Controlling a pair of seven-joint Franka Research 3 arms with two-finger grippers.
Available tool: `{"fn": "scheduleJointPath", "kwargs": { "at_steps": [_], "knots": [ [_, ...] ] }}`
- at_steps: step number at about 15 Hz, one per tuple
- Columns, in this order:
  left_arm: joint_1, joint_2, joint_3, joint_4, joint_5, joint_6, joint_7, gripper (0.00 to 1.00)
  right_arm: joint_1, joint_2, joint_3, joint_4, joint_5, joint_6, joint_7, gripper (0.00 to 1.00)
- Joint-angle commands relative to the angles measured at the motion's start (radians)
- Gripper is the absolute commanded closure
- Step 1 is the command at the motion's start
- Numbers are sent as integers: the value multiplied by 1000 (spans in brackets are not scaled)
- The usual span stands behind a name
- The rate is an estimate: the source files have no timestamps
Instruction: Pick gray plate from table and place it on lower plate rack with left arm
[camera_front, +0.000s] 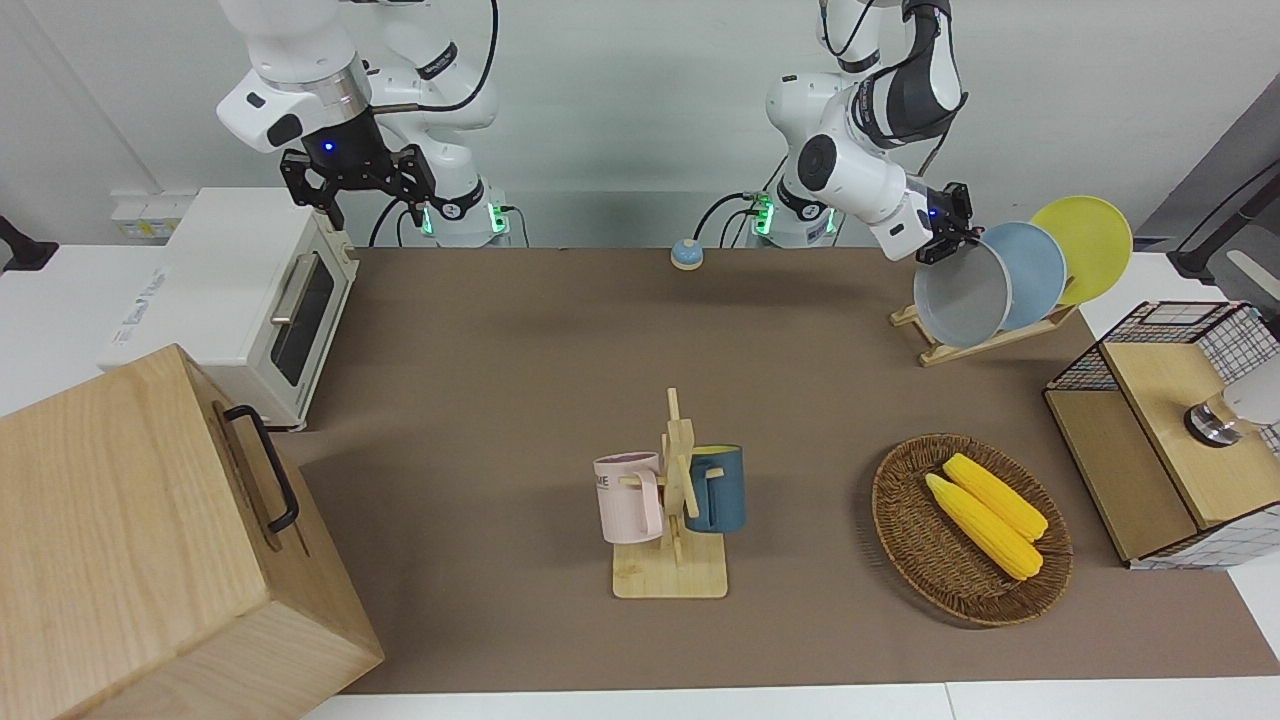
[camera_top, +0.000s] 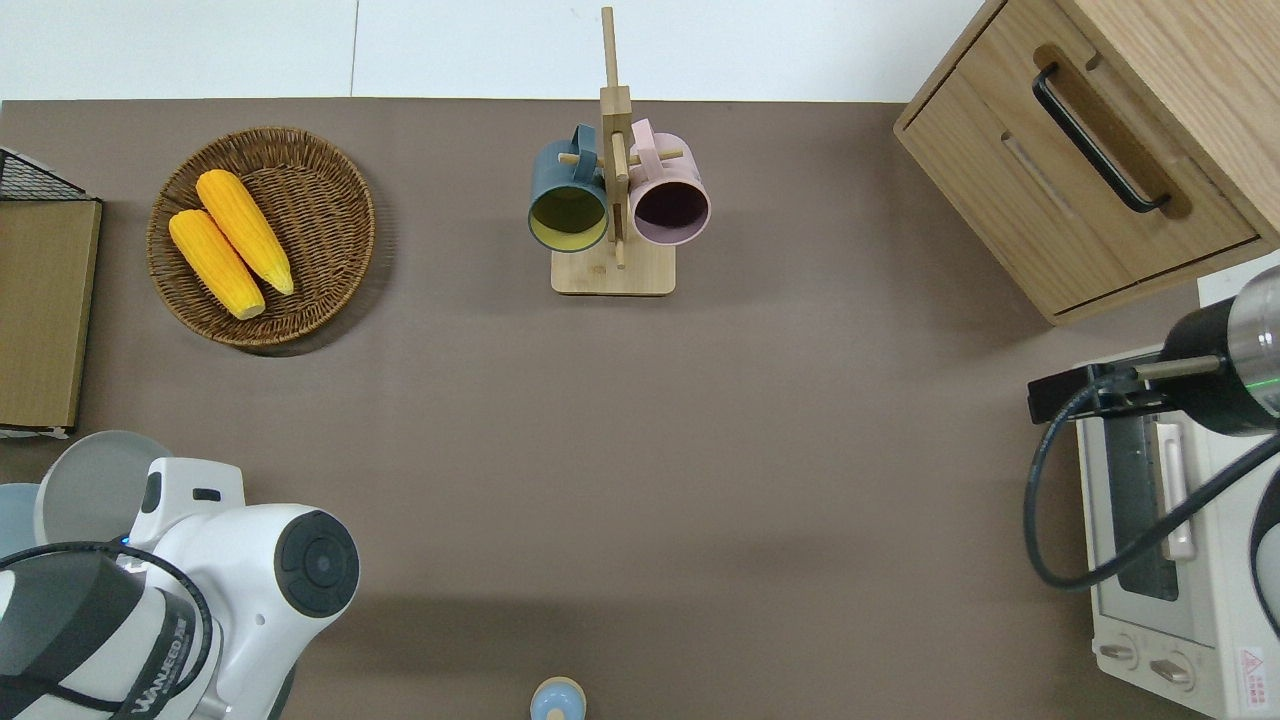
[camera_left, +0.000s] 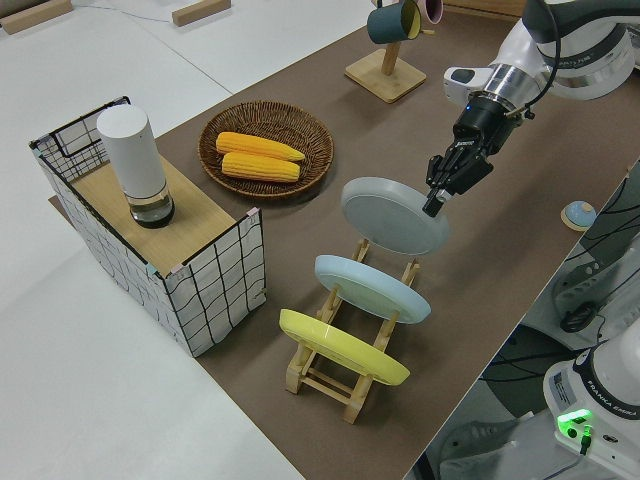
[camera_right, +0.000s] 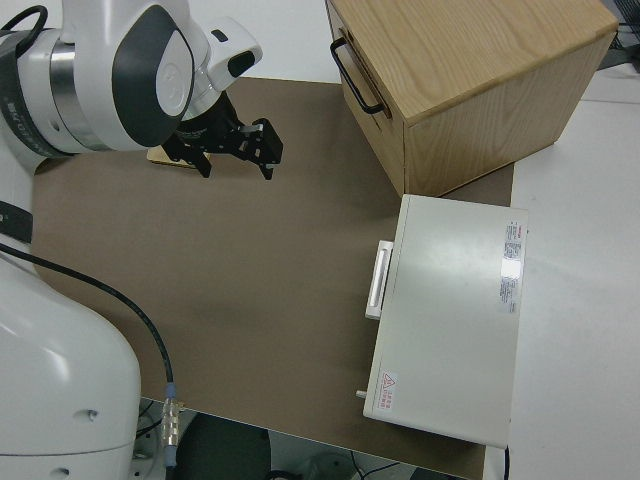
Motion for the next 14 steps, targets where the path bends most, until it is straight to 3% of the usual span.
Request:
{"fn": "scheduleJointPath", "kwargs": {
  "at_steps": [1, 14],
  "knots": [
    [-16, -54, 1, -79, 61, 3, -23, 1000, -7, -2, 5, 6, 7, -13, 0, 11],
    [-21, -28, -2, -124, 69, 27, -87, 1000, -7, -2, 7, 6, 7, -14, 0, 13]
  ]
}}
